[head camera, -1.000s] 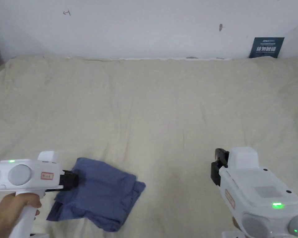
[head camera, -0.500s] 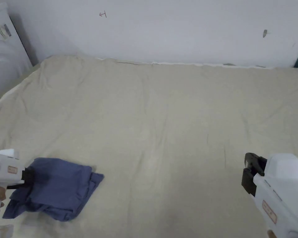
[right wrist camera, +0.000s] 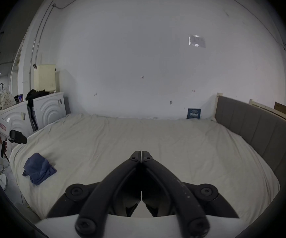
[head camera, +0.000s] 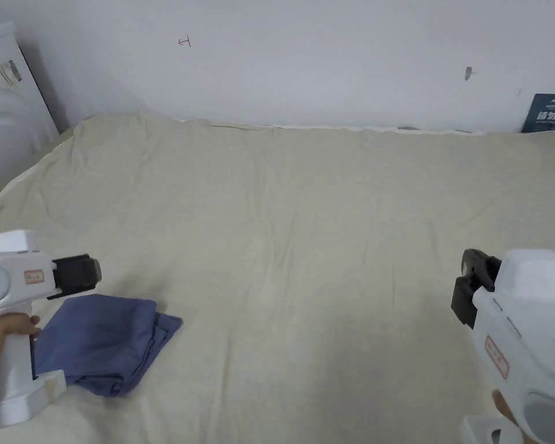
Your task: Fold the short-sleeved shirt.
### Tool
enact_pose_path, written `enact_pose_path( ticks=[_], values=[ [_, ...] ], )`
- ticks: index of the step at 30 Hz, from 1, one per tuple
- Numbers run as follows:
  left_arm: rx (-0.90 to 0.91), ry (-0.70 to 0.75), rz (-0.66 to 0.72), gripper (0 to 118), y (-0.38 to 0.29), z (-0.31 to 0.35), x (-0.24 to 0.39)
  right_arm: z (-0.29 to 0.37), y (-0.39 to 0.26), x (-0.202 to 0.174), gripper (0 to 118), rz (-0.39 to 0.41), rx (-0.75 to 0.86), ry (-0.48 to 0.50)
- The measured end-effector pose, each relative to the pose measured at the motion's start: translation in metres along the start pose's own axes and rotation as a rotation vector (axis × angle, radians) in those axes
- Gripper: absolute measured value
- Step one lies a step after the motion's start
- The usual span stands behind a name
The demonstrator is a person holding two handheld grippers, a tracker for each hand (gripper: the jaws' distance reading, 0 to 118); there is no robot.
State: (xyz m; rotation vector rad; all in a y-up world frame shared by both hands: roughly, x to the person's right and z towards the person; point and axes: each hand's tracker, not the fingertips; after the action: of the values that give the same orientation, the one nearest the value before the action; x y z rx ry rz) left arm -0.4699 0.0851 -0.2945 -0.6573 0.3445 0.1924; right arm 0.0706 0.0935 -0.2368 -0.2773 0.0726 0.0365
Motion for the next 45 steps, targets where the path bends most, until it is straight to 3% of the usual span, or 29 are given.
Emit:
enact_pose_path(
  ticks=[11, 20, 25, 26, 27, 29, 30, 45],
  values=[
    [0.511, -0.136, -0.171, 108, -0.01, 0.15, 0.133, 0.068, 0.047, 0.045, 1, 0.045, 0.2, -0.075],
    [0.668, -0.232, -0.216, 108, -0.067, 0.175, 0.209, 0.095, 0.053, 0.071, 1, 0.067, 0.274, -0.128],
    [0.73, -0.243, -0.246, 99, -0.096, 0.171, 0.232, 0.101, 0.048, 0.08, 1, 0.064, 0.278, -0.141],
    [0.74, -0.252, -0.252, 90, -0.099, 0.17, 0.234, 0.102, 0.047, 0.081, 1, 0.065, 0.277, -0.143],
    [0.739, -0.254, -0.259, 68, -0.099, 0.17, 0.235, 0.102, 0.046, 0.081, 1, 0.064, 0.277, -0.146],
    [0.729, -0.259, -0.261, 12, -0.105, 0.174, 0.242, 0.103, 0.044, 0.083, 1, 0.06, 0.274, -0.144],
    [0.731, -0.247, -0.248, 1, -0.105, 0.173, 0.239, 0.102, 0.044, 0.083, 1, 0.059, 0.273, -0.144],
    [0.704, -0.27, -0.243, 0, -0.104, 0.179, 0.232, 0.101, 0.041, 0.079, 1, 0.052, 0.262, -0.143]
  ],
)
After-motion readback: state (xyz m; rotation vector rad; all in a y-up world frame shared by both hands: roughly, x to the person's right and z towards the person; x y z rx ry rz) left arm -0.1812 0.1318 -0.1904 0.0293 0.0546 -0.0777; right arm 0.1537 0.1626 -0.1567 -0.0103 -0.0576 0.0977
